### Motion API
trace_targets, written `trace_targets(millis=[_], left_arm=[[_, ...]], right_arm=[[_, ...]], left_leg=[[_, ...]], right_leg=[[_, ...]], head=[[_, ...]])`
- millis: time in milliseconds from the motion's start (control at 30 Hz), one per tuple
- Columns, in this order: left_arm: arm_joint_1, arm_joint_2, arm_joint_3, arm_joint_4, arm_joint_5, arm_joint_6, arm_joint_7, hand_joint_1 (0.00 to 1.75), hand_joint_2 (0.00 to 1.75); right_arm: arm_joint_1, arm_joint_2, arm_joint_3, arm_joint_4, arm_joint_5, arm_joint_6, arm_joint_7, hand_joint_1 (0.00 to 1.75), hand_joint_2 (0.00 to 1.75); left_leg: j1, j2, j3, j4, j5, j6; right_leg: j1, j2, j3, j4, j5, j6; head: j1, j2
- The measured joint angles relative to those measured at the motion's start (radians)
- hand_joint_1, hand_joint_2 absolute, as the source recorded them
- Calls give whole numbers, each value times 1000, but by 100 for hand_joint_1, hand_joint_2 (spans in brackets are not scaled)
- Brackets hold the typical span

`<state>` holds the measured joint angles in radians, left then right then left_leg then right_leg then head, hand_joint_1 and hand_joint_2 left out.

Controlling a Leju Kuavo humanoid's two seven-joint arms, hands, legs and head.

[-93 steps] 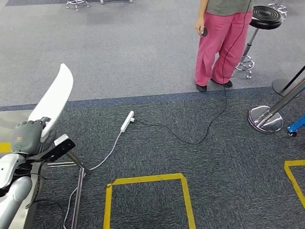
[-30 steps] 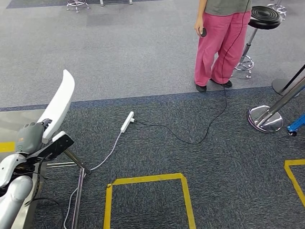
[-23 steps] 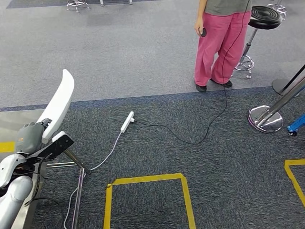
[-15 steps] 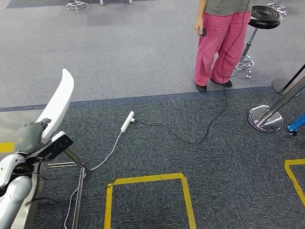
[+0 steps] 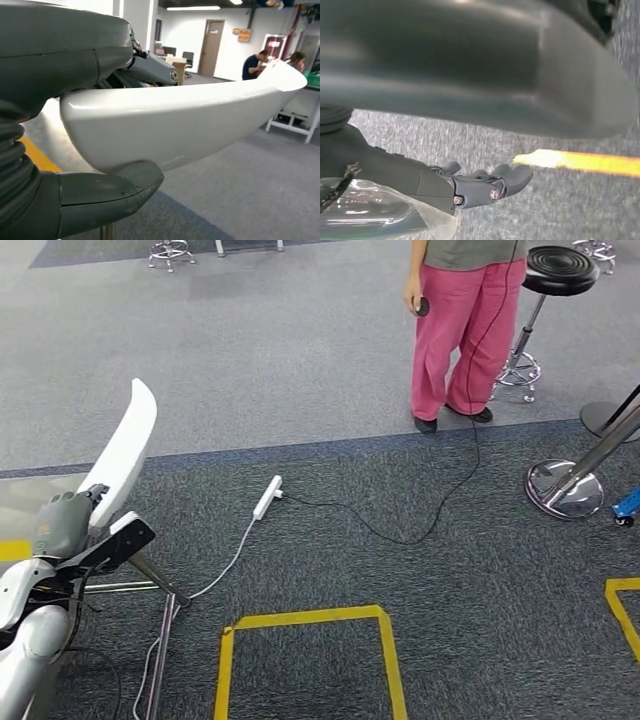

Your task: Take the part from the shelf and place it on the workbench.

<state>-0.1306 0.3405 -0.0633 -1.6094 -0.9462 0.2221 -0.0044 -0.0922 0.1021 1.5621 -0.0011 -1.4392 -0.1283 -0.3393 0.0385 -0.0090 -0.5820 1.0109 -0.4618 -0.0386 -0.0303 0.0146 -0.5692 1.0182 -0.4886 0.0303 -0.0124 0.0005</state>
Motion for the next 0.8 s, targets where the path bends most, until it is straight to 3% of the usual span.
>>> trace_targets(millis=[67, 133, 167, 200, 233, 300, 367, 433, 533, 600, 667, 700, 733, 800], left_arm=[[2, 1, 1, 0, 0, 1, -1, 175, 175], [4, 2, 1, 0, 0, 0, 0, 175, 175], [6, 2, 1, 0, 0, -1, 1, 175, 175], [9, 2, 0, 0, 0, -3, 2, 175, 175], [10, 2, 0, 0, 0, -3, 4, 175, 175], [12, 2, 1, 0, 0, -4, 5, 175, 175], [10, 2, 1, 0, -1, -4, 6, 175, 175], [9, 3, 0, -1, -1, -6, 9, 175, 175], [10, 5, 0, -4, -1, -8, 11, 175, 175], [10, 5, 0, -6, -1, -8, 11, 175, 175], [12, 4, 0, -6, -1, -8, 11, 175, 175], [14, 3, 0, -6, 0, -8, 11, 175, 175], [15, 2, 0, -6, 3, -8, 11, 175, 175], [17, 0, 0, -7, 15, -11, 11, 175, 175]], right_arm=[[1, 0, 0, 0, 0, 0, -1, 0, 0], [3, 0, 0, 0, 1, 1, -1, 0, 0], [3, 0, 0, 0, 1, 1, -1, 0, 0], [4, 0, 0, 0, 1, 1, -1, 0, 0], [4, 0, 0, 0, 1, 2, -1, 0, 0], [5, 0, 0, 0, 1, 2, -1, 0, 0], [4, 0, 0, 0, -1, 3, -2, 0, 0], [4, 0, 0, 0, -2, 4, -2, 0, 0], [4, 0, 0, 0, -3, 4, -2, 0, 0], [3, 0, 0, 0, -4, 5, -4, 0, 0], [6, 0, 0, 0, -4, 5, -4, 0, 0], [8, 0, 0, 0, -5, 5, -3, 0, 0], [9, 0, 0, 0, -5, 5, -3, 0, 0], [9, 0, 0, 0, -7, 6, -3, 0, 0]], left_leg=[[1, 3, -35, 81, -47, -1], [-3, 4, -104, 221, -105, 4], [-5, 4, -131, 273, -118, 8], [-7, 4, -144, 292, -113, 12], [-10, 4, -138, 273, -89, 18], [-18, 5, -86, 154, -16, 31], [-27, 6, -40, 52, 19, 40], [-33, 6, -31, 26, 11, 43], [-28, 5, -22, 11, 8, 53], [-27, 6, -15, 6, 5, 61], [-29, 6, -12, 6, 1, 66], [-31, 6, -10, 6, -1, 68], [-31, 5, -7, 6, -3, 68], [-32, 3, 4, 7, -11, 66]], right_leg=[[3, -2, 4, -1, -2, -15], [11, -5, 7, -1, -6, -24], [15, -6, 9, -1, -8, -27], [18, -6, 12, -1, -10, -30], [21, -6, 17, -1, -14, -32], [22, -5, 28, -1, -22, -31], [26, -5, 32, 1, -29, -23], [27, -6, 30, -1, -32, -15], [26, -9, 18, 17, -50, -1], [27, -9, -35, 116, -95, 4], [27, -9, -116, 252, -140, 7], [27, -9, -143, 289, -141, 8], [27, -9, -152, 287, -122, 8], [27, -9, -110, 169, -35, 2]], head=[[-1, 0], [-1, 0], [-1, 0], [0, 0], [0, 0], [0, 0], [0, 0], [0, 0], [2, 0], [4, 0], [6, 0], [6, 0], [6, 0], [6, 0]])
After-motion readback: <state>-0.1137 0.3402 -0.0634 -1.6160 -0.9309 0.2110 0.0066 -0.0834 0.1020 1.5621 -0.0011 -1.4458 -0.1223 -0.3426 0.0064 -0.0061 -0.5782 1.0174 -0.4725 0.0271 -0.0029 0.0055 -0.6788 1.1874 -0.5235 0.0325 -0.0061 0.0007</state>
